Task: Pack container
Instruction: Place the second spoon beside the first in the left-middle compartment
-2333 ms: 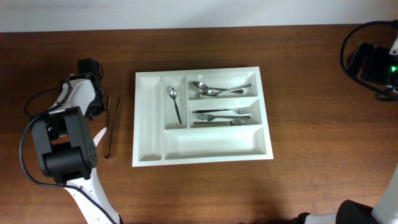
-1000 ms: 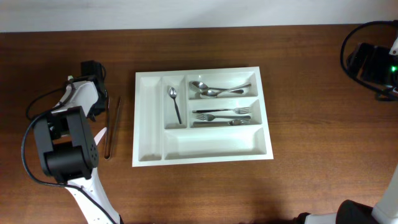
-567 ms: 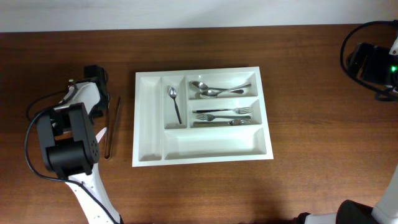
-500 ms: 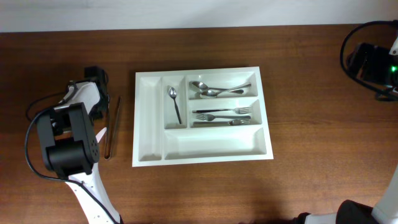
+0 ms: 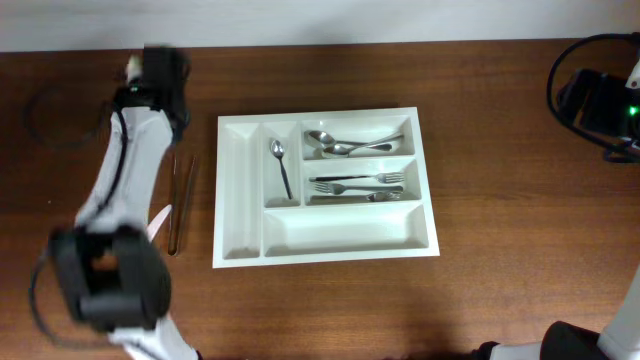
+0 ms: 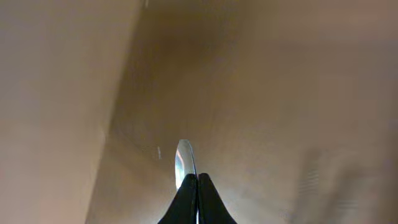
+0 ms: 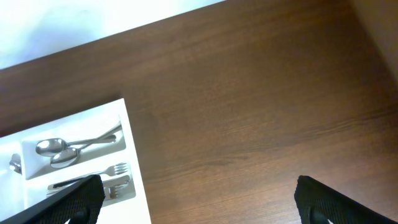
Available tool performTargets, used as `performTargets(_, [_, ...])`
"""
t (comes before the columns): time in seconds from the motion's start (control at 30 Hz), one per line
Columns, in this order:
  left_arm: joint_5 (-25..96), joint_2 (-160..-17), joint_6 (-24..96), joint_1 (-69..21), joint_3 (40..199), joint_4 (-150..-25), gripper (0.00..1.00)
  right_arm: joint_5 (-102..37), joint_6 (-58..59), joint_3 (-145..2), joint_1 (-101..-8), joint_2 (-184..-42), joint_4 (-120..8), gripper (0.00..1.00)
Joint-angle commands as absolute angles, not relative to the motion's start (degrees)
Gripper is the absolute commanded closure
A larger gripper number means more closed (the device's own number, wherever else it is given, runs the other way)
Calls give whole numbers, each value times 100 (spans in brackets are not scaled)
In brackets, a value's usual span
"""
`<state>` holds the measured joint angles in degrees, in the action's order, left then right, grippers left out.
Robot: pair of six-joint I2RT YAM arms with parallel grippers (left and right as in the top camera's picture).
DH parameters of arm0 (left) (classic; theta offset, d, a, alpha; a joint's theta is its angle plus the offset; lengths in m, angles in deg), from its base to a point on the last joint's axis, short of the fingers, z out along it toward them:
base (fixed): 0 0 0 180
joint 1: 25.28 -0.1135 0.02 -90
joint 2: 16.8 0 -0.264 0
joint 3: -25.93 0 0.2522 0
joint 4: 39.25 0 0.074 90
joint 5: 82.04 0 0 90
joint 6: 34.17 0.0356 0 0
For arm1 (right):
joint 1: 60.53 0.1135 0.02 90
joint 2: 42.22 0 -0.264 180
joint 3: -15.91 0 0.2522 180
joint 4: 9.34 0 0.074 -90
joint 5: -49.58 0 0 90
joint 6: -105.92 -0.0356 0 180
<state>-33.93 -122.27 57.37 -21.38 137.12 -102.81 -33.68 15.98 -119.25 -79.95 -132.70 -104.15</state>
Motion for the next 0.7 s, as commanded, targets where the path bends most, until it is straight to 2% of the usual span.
performTargets(0.0, [-2698, -11536, 6323, -1524, 13812, -10272, 98, -3335, 1611, -11978, -8010, -13196, -10420, 1])
performTargets(0.07, [-2138, -11440, 6301, -1181, 13810, -10281, 98, -3335, 1611, -11978, -8010, -13196, -10420, 1])
performTargets(0.17, [-1522, -11499, 5626, -676, 13804, -10268, 98, -3335, 1611, -11978, -8010, -13196, -10420, 2])
performTargets(0.57, [-1487, -12839, 2389, 22, 13804, -10554, 98, -3335, 1611, -11978, -8010, -13196, -10420, 1])
performTargets(0.67, [-1100, -13171, 1844, 35, 13804, -10552, 98, -3335, 1611, -11978, -8010, -13193, -10420, 1])
